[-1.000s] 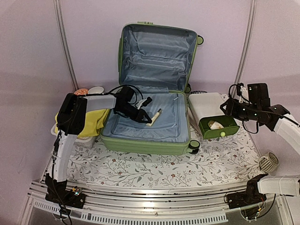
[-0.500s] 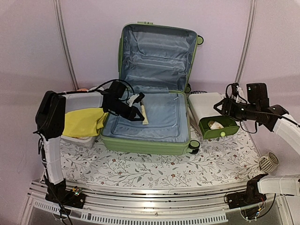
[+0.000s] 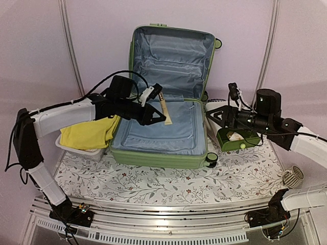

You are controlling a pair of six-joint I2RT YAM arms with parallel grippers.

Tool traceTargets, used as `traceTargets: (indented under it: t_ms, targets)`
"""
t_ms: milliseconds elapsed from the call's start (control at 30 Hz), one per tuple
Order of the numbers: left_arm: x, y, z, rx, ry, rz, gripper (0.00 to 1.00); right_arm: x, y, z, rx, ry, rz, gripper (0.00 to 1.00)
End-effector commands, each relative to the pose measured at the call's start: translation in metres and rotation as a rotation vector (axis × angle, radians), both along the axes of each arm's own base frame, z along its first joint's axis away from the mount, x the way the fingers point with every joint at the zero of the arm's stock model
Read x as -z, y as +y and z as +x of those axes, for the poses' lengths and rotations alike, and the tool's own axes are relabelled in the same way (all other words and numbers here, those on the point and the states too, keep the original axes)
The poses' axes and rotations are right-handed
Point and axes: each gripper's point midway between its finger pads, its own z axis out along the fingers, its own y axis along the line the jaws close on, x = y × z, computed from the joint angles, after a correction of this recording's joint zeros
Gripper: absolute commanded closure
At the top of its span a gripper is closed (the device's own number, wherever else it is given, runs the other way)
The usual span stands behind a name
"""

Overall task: Open, take out, and arrange the luggage
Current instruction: Pick up the makeup from the opened luggage, then pass from the left arm to the right

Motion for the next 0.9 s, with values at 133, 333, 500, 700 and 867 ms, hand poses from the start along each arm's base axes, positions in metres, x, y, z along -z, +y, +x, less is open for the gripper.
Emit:
traceTargets:
  t_ms: [133, 333, 500, 700, 867]
  targets:
    - [-0.03, -0.044, -0.052, 0.079, -0.066, -0.183, 0.88, -0.034, 0.043, -0.019, -0.112, -0.148, 0.159, 0.35]
    - [-0.036, -0.061, -0.068, 0.137, -0.09, -0.231, 0.88, -0.024, 0.065, -0.014, -0.142, -0.114, 0.136, 0.37]
    - [-0.034, -0.075, -0.082, 0.216, -0.061, -0.244, 0.88, -0.017, 0.077, -0.009, -0.166, -0.123, 0.103, 0.38]
    - [-0.029, -0.09, -0.098, 0.298, -0.048, -0.221, 0.88, -0.026, 0.087, -0.013, -0.231, -0.201, 0.078, 0.44]
    - [-0.022, -0.099, -0.105, 0.334, -0.047, -0.188, 0.88, -0.032, 0.089, -0.013, -0.252, -0.247, 0.054, 0.51]
